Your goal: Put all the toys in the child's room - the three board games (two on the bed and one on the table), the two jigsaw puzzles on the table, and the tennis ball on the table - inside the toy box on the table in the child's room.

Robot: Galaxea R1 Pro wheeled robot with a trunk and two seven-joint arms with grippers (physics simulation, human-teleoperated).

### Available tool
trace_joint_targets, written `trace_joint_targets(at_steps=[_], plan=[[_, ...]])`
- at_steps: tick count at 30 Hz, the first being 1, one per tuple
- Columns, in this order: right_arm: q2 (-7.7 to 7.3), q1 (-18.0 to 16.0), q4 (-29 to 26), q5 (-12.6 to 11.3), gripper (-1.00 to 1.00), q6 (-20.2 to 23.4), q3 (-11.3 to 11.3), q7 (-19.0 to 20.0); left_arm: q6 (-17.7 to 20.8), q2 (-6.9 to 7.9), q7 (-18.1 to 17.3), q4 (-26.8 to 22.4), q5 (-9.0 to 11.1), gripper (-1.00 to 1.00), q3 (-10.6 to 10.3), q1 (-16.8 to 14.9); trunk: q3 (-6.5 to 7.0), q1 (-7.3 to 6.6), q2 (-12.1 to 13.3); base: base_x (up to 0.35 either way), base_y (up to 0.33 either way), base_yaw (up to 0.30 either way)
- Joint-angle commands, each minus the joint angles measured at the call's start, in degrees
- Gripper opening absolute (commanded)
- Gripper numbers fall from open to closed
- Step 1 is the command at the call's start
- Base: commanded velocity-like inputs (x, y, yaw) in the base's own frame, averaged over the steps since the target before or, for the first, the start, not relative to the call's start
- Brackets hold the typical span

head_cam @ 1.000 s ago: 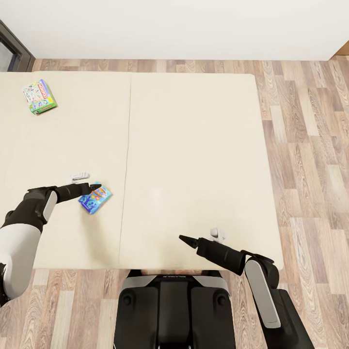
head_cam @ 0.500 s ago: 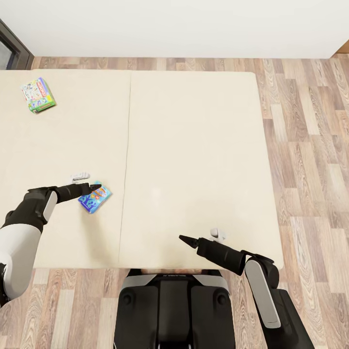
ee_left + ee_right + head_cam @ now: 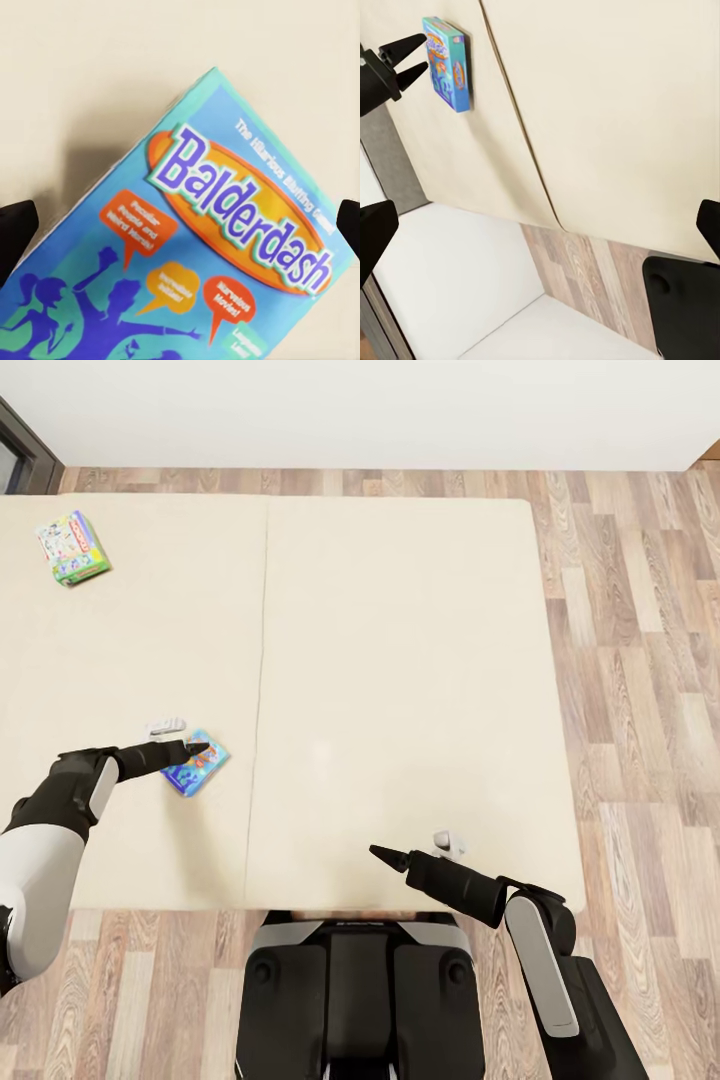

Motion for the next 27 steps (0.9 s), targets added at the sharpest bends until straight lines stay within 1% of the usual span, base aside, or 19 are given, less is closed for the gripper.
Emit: trace_joint_targets(at_steps=[1, 7, 16, 21, 27], plan=[[0.03, 0.0, 0.0, 0.4, 1.00, 0.2, -0.1, 0.4, 0.4, -0.03, -0.3, -0.1, -0.2, 1.00, 0.3, 0.0, -0.14, 0.03, -0.1, 0.000, 0.000, 0.000], [0.02, 0.0, 0.0, 0.4, 1.00, 0.2, -0.1, 0.4, 0.4, 0.03, -0.3, -0.1, -0.2, 1.00, 0.3, 0.1, -0.66, 0.03, -0.1, 0.000, 0.000, 0.000], [0.03, 0.0, 0.0, 0.4, 1.00, 0.2, -0.1, 0.4, 0.3, 0.12, -0.3, -0.1, -0.3, 1.00, 0.3, 0.1, -0.76, 0.03, -0.1, 0.000, 0.000, 0.000], [0.03, 0.0, 0.0, 0.4, 1.00, 0.2, -0.1, 0.4, -0.3, 0.01, -0.4, -0.1, -1.0, 1.00, 0.3, 0.2, -0.76, 0.03, -0.1, 0.000, 0.000, 0.000], [0.03, 0.0, 0.0, 0.4, 1.00, 0.2, -0.1, 0.4, -0.2, -0.13, -0.5, 0.0, -1.4, 1.00, 0.3, 0.2, -0.76, 0.03, -0.1, 0.000, 0.000, 0.000]])
